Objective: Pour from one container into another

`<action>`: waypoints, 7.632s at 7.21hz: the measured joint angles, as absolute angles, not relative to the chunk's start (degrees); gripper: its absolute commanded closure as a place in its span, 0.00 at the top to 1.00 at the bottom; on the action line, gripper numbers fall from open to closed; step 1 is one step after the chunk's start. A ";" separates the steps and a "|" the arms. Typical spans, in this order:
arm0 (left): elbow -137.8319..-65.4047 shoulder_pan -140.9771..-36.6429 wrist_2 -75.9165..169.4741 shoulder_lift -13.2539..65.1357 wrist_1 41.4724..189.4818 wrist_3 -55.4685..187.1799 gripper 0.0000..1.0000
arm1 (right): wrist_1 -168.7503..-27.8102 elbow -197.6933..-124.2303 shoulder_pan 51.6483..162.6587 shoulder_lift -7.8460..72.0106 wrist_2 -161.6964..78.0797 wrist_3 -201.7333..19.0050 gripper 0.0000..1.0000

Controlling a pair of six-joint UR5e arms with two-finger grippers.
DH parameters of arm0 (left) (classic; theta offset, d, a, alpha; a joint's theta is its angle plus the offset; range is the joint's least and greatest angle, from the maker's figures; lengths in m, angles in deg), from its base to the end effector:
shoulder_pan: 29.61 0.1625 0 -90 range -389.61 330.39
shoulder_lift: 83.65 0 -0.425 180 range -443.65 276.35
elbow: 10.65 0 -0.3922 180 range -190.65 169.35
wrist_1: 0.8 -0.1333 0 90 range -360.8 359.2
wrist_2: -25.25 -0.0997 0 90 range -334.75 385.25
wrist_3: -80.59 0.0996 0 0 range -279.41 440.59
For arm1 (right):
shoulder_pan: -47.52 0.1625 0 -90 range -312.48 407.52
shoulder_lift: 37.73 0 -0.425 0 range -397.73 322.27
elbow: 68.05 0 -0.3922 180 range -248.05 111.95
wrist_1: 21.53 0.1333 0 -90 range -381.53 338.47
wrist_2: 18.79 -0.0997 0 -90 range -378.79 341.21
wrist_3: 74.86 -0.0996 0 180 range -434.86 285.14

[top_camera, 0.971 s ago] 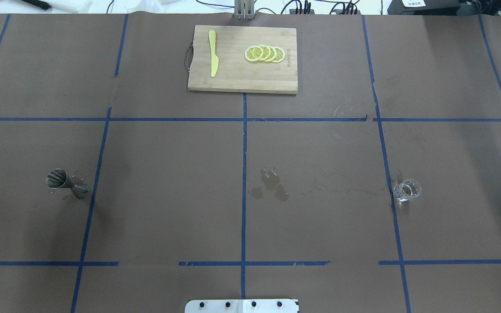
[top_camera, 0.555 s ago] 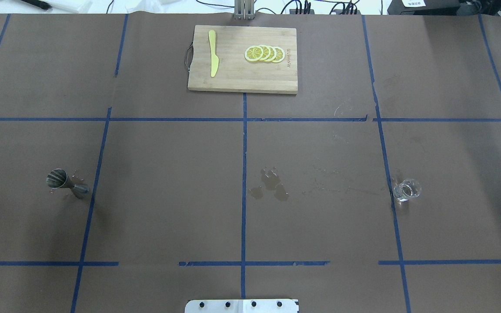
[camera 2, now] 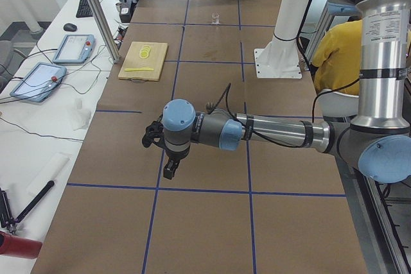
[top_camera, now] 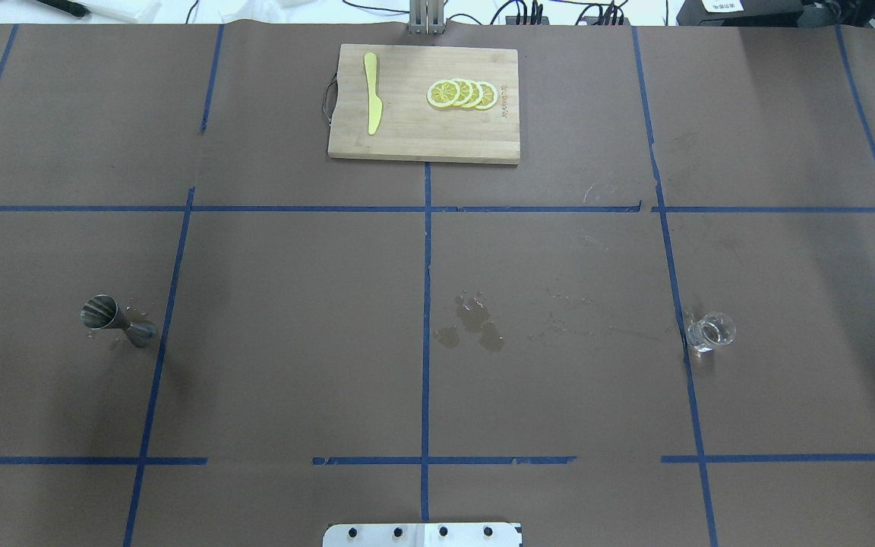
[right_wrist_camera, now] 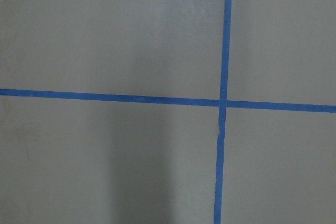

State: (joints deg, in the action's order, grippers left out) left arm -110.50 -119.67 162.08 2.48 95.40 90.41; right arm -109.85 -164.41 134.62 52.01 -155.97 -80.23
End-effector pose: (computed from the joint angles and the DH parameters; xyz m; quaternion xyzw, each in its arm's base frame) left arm -0.0612 -0.4732 0.5912 0.1310 0.3853 0.1196 0.9056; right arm 0.0349 -0.5023 0.5949 0.0374 -0.4029 -0.0093 0.9144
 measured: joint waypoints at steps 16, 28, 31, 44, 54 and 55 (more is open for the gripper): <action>-112.88 -119.72 162.10 0.36 97.81 80.61 1.00 | -109.52 -164.35 134.28 52.42 -155.90 -80.09 1.00; -127.22 -80.65 126.81 0.33 127.32 27.32 0.99 | -106.55 -163.47 132.77 52.30 -155.57 -80.26 1.00; -132.98 -64.58 106.55 -3.35 127.22 13.02 0.95 | -106.53 -163.43 132.63 51.98 -155.52 -80.22 1.00; -126.23 -33.96 56.70 -11.03 126.64 -9.76 0.99 | -102.43 -162.99 132.16 52.15 -155.02 -80.29 1.00; -114.19 -33.48 54.97 -3.42 127.23 -12.28 0.85 | -102.39 -162.66 132.16 52.62 -155.19 -80.31 1.00; -113.63 -33.48 54.96 -2.92 127.25 -12.30 0.83 | -102.39 -162.63 132.16 52.61 -155.18 -80.30 1.00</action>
